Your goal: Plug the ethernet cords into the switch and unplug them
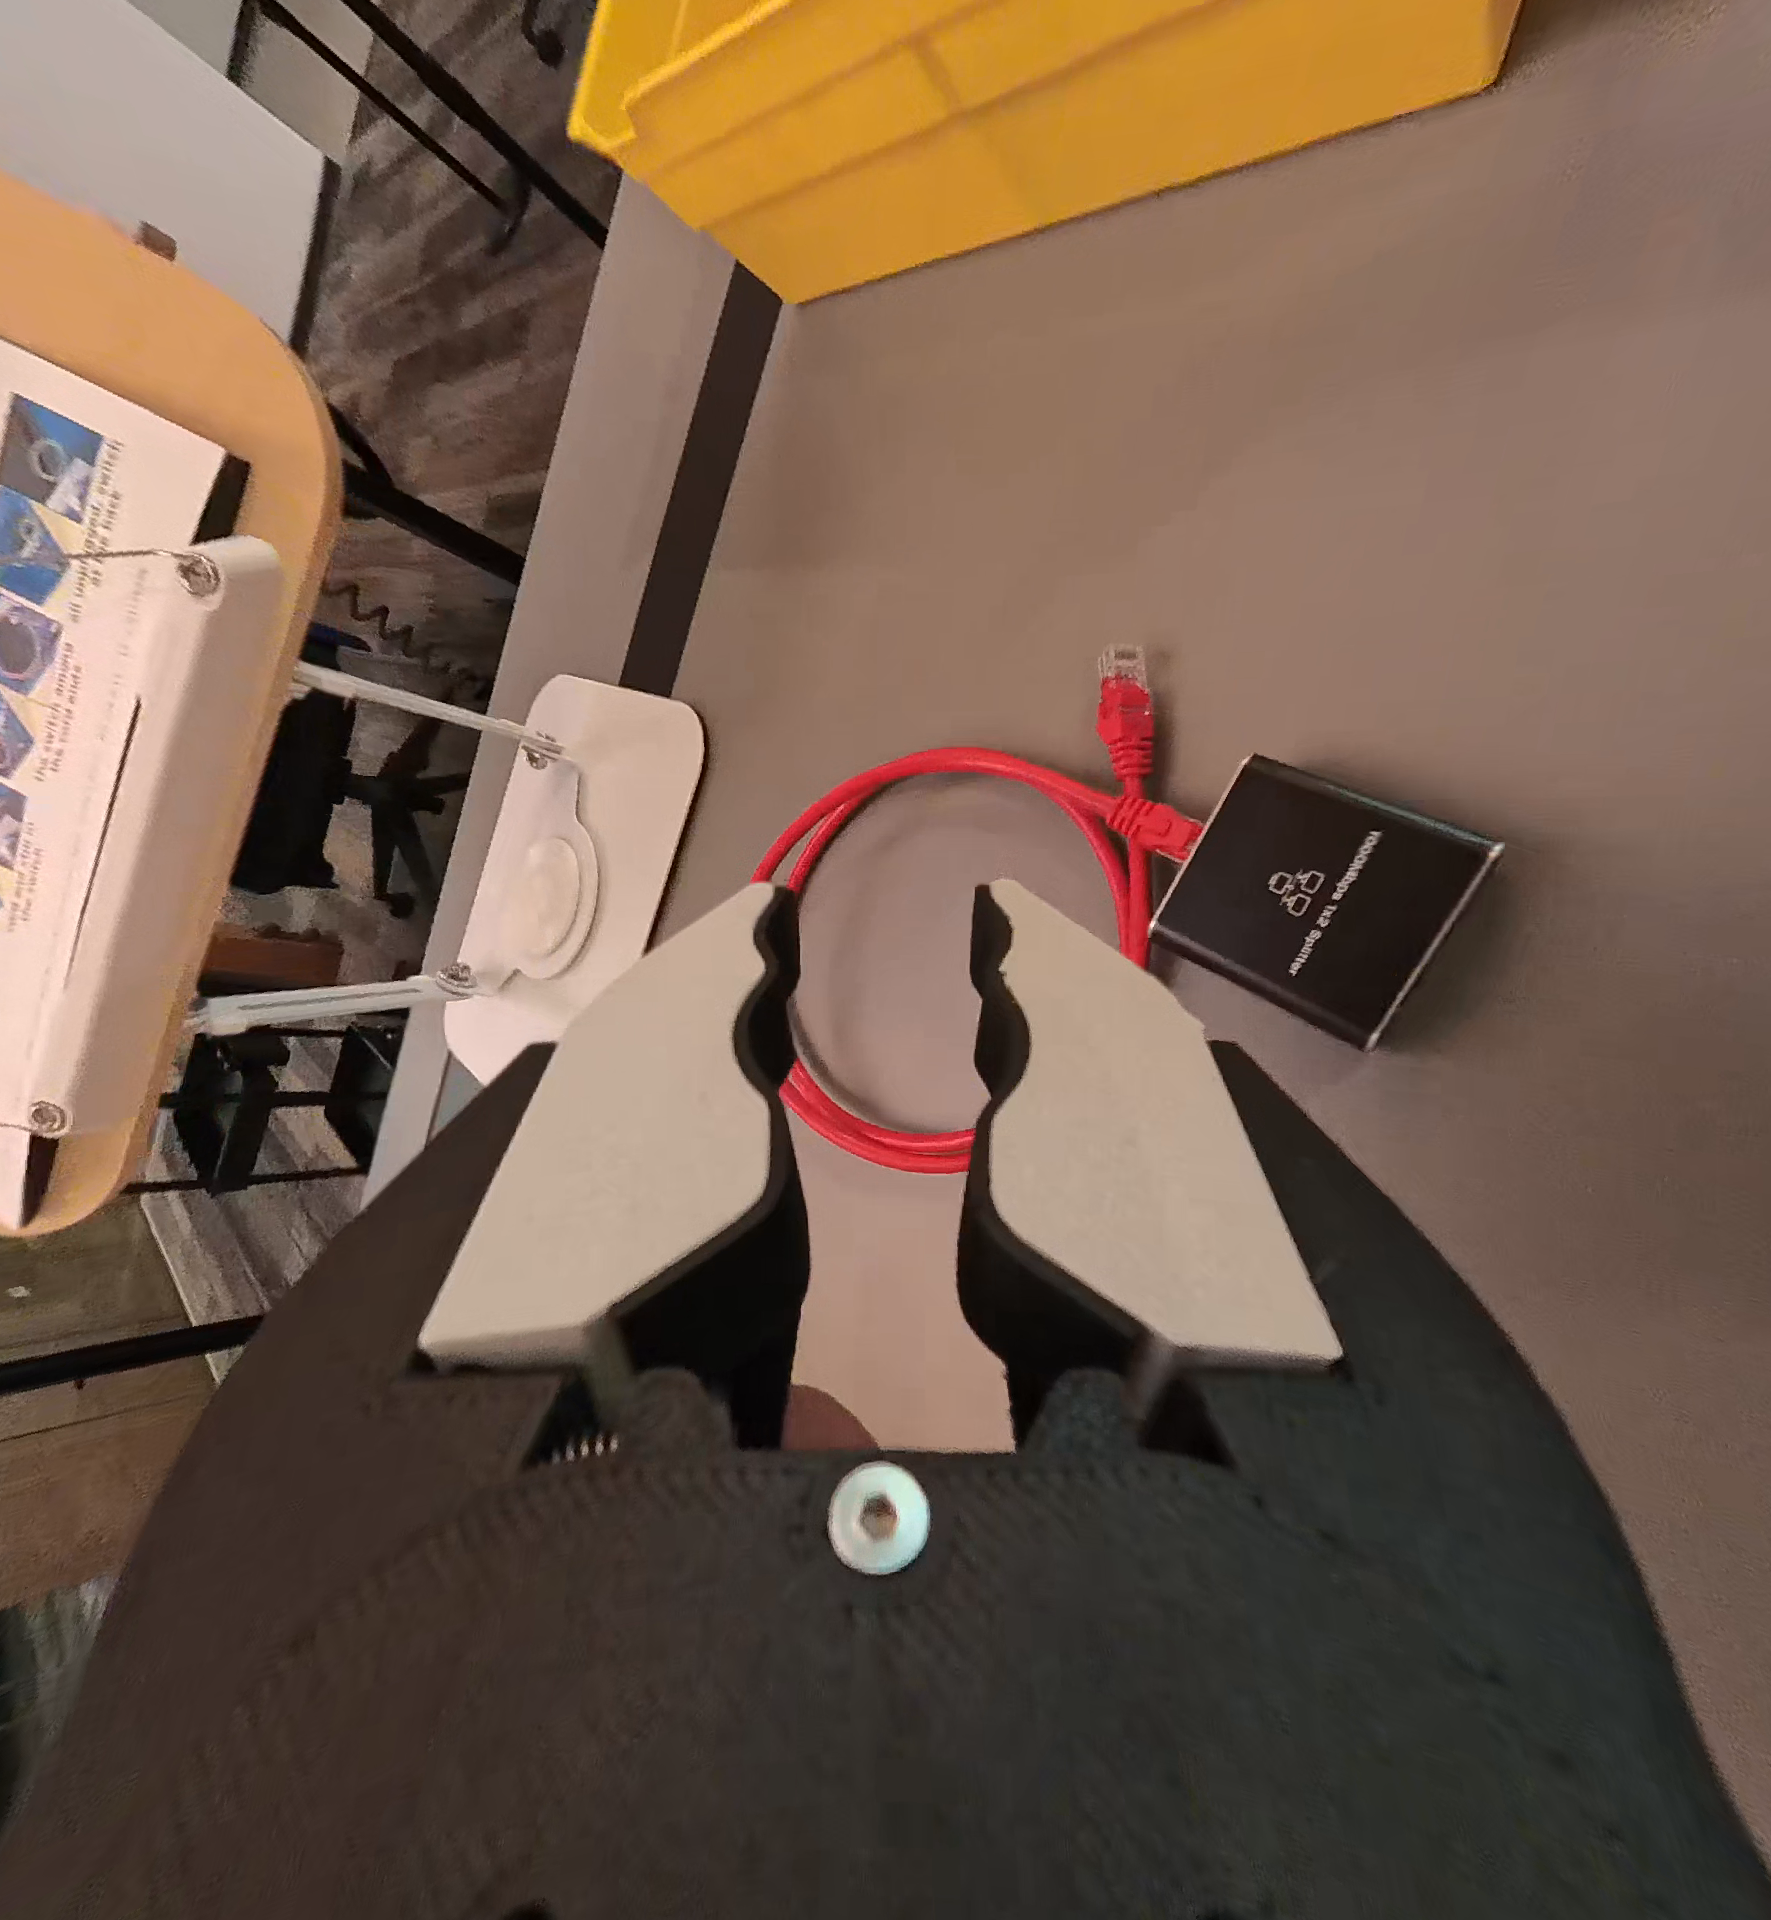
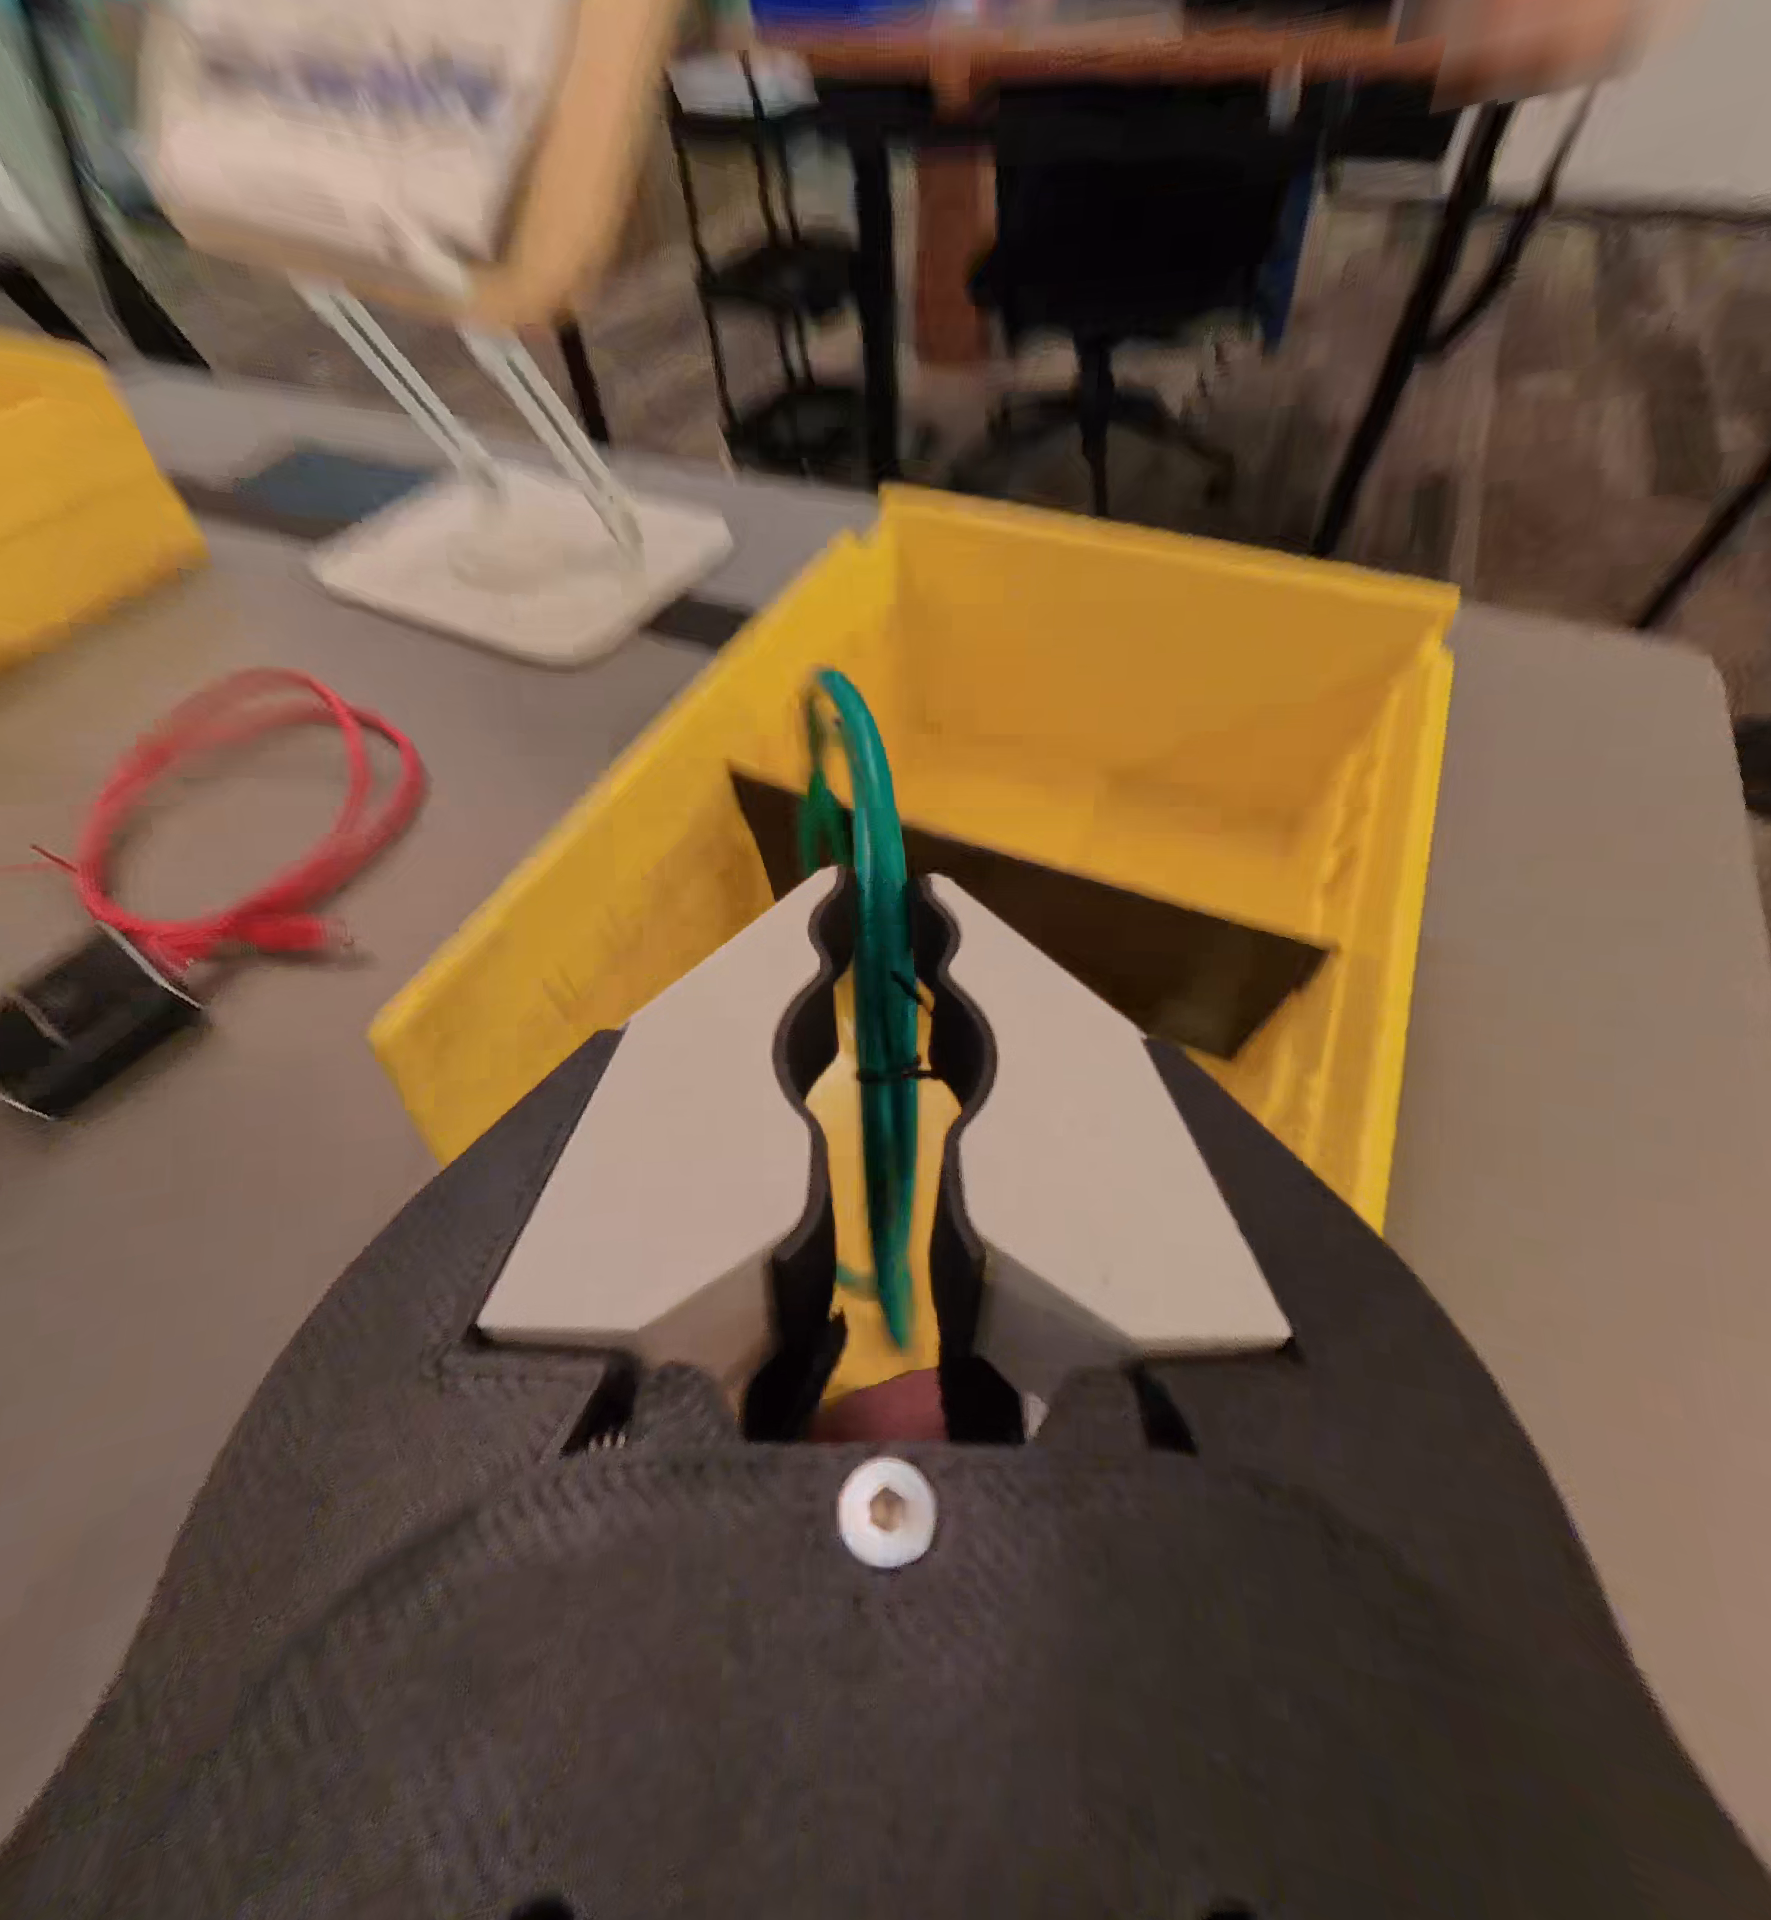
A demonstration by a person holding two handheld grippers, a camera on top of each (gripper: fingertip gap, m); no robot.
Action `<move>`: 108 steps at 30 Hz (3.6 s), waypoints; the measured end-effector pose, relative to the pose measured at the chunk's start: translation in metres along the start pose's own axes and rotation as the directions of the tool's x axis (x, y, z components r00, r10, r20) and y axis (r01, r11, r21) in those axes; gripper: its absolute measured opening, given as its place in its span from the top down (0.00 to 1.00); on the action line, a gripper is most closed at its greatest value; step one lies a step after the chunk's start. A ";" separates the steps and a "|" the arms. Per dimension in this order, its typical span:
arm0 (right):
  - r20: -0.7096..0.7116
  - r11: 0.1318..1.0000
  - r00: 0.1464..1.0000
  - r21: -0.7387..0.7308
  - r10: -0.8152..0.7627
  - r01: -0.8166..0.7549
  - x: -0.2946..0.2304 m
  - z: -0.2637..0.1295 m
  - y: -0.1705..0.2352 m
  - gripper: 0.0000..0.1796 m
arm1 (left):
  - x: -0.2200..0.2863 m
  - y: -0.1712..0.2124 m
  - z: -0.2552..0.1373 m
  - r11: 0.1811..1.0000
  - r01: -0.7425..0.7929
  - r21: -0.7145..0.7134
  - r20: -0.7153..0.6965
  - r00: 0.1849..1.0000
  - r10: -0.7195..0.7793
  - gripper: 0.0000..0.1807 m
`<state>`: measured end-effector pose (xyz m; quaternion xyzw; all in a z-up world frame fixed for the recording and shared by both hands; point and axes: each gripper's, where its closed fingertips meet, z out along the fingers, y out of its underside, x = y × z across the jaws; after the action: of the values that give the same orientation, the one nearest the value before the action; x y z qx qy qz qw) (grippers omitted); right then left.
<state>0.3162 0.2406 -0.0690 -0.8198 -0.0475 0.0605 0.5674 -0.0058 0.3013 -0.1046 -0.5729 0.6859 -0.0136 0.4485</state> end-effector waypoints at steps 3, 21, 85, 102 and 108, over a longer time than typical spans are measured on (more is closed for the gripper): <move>-0.135 0.973 0.977 -0.183 -0.164 0.138 0.015 0.005 0.027 0.94 | -0.001 0.008 0.006 1.000 0.027 -0.016 -0.010 1.000 -0.027 0.83; -0.020 0.979 0.982 -0.085 0.186 -0.187 0.013 0.002 0.020 0.99 | 0.009 0.046 0.009 0.992 0.091 -0.083 -0.046 0.994 -0.095 0.82; 0.442 0.892 0.854 -0.214 -0.275 0.398 -0.266 0.228 0.029 0.99 | 0.060 0.156 -0.074 0.921 0.336 -0.198 0.081 0.942 -0.326 0.82; 0.629 0.801 0.669 -0.120 -0.396 0.586 -0.321 0.210 0.055 0.99 | 0.075 0.141 -0.072 0.943 0.277 -0.183 0.020 0.960 -0.279 0.81; 0.697 0.735 0.544 -0.037 -0.467 0.677 -0.364 0.200 0.074 0.99 | 0.068 0.145 -0.078 0.939 0.297 -0.172 0.036 0.955 -0.295 0.82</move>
<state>-0.0733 0.3460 -0.1912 -0.7598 -0.5166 0.1398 0.3692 -0.1631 0.2582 -0.1767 -0.7067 0.5884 -0.0178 0.3924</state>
